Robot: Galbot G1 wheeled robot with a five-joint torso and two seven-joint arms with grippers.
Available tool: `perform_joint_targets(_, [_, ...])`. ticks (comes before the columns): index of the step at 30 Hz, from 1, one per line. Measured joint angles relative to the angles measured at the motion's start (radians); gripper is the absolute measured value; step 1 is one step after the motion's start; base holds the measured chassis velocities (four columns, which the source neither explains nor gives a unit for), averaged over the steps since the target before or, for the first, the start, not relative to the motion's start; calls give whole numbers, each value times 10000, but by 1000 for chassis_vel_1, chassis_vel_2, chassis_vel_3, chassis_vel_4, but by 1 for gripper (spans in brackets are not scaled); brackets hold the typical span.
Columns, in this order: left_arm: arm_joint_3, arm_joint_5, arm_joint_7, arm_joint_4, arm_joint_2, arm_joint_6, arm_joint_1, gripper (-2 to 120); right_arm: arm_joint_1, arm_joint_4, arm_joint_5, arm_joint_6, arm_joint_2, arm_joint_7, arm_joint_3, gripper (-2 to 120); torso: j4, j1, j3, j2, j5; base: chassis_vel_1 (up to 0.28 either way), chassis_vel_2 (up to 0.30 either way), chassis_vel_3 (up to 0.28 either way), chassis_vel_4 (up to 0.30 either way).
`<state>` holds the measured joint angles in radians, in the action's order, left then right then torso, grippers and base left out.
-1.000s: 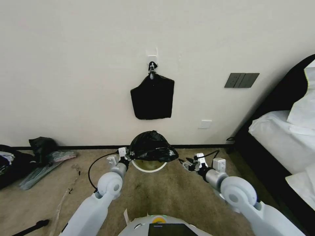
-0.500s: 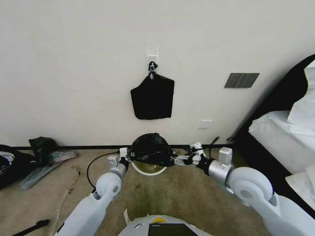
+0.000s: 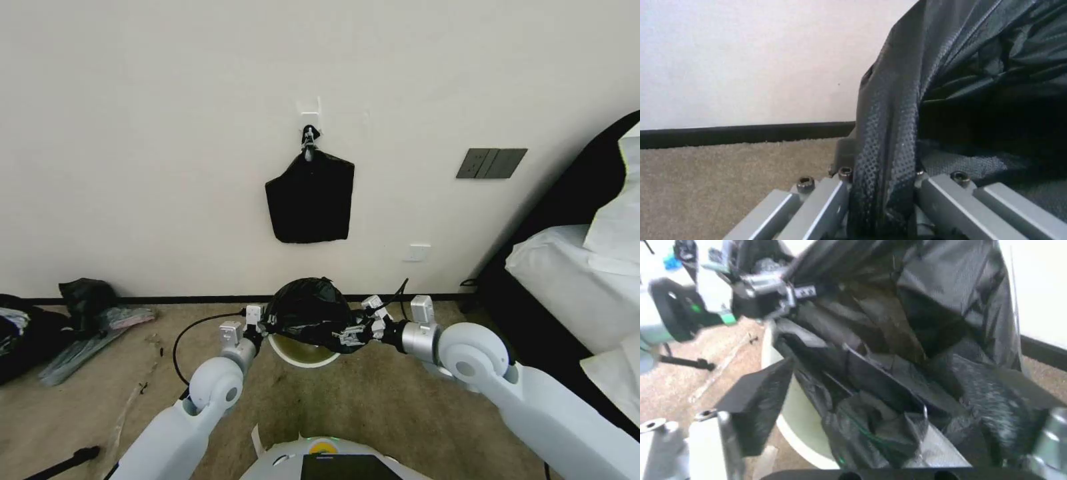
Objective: Place a trash bag onto the trash bin.
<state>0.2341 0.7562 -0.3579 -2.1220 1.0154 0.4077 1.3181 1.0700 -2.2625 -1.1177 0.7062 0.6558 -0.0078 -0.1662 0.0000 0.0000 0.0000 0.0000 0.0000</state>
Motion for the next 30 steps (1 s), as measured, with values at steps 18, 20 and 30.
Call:
perform_joint_targets(18, [-108, 99, -180, -125, 125, 5, 43, 3, -221, 201, 185, 1, -441, 13, 493, 17, 0, 0, 0, 0, 0, 0, 0, 0, 0])
perform_joint_targets(20, [-113, 216, -283, -121, 128, 34, 23, 3, -189, 113, 201, 2, -489, 23, 466, 7, 0, 0, 0, 0, 0, 0, 0, 0, 0])
perform_joint_targets(30, [-108, 850, -670, -123, 140, 253, -247, 3, 252, -196, 409, -8, -525, 54, 85, 0, 0, 0, 0, 0, 0, 0, 0, 0, 0])
